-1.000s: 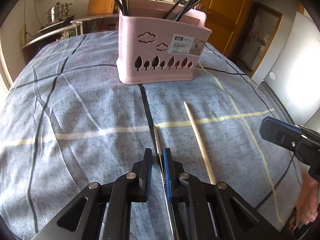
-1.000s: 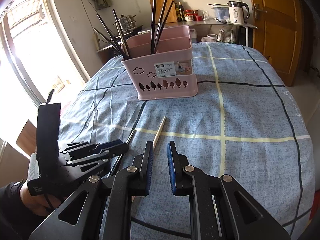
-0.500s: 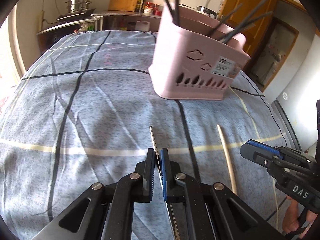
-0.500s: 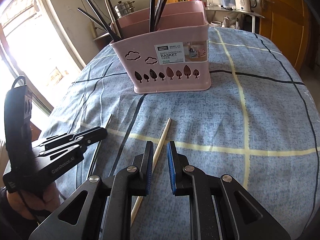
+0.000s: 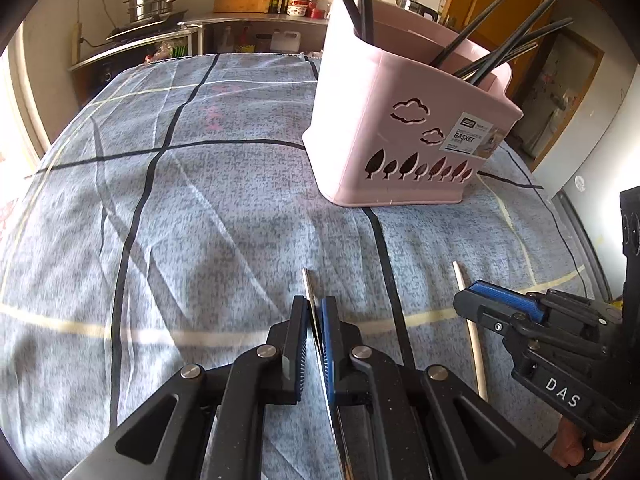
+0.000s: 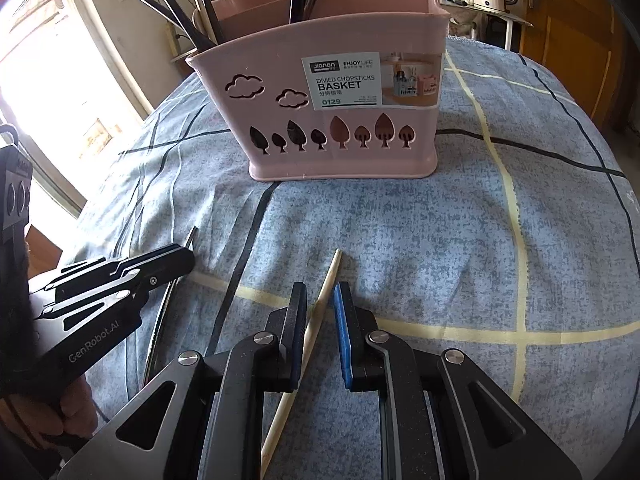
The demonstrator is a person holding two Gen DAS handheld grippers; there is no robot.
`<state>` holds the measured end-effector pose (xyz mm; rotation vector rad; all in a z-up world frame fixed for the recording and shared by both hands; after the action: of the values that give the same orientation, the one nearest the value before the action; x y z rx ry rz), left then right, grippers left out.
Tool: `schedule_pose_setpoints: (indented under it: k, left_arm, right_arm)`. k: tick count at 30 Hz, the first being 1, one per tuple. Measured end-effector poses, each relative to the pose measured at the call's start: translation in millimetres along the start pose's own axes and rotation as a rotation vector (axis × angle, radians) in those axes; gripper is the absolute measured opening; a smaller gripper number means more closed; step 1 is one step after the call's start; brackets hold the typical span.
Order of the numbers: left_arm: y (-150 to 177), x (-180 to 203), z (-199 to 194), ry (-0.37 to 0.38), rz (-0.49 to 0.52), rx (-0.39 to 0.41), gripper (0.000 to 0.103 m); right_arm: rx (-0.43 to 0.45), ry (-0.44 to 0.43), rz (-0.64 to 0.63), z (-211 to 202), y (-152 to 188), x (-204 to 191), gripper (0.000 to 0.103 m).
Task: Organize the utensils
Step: 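Grasp the thin dark chopstick with the left tool while the right tool grasps the light wooden chopstick, then lift both held chopsticks and carry them over the pink basket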
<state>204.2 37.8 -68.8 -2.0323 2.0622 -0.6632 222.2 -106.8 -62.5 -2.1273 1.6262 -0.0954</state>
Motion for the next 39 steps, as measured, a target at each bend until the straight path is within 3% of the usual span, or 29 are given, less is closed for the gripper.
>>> schedule_pose_setpoints:
  k: [5,7,12,30,39]
  left_arm:
    - [-5.1,6.0,3.3,-0.034,0.044,-0.015,0.006]
    - [-5.3,7.9,3.7,-0.046,0.054,-0.017,0.006]
    - [-10.5,3.4,2.4,-0.029,0.018,-0.023,0.003]
    - [-33.7,23.2,-100.0,0.072,0.051,0.182,0.003]
    - [-39.1,40.2,-135.9,0.081,0.089,0.247,0.003]
  right_arm:
    - [-0.016,-0.011,0.022,3.2,-6.0,1.6,0.014]
    - [-0.022,-0.005,0.014,4.1,-6.6,1.0,0.010]
    - [-0.034,-0.018,0.004,5.7,-8.5,1.2,0.007]
    - [0.197,-0.091,-0.039,-98.7,-22.1,-10.3,0.006]
    - [0.292,-0.092,-0.053,-135.2,-27.6,-13.7,0.005]
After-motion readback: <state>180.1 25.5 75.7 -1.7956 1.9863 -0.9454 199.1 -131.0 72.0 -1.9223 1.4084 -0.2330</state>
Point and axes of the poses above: each gripper's, at about its wrist camera, not at the fingertips, and z roughly the way its jaws point, x to its right, y to its underside, the point moved 2 cm from there along z, roughly the way its jaws point, and after that the axes turned 6 degrees about -x, right-handed, at the moved point
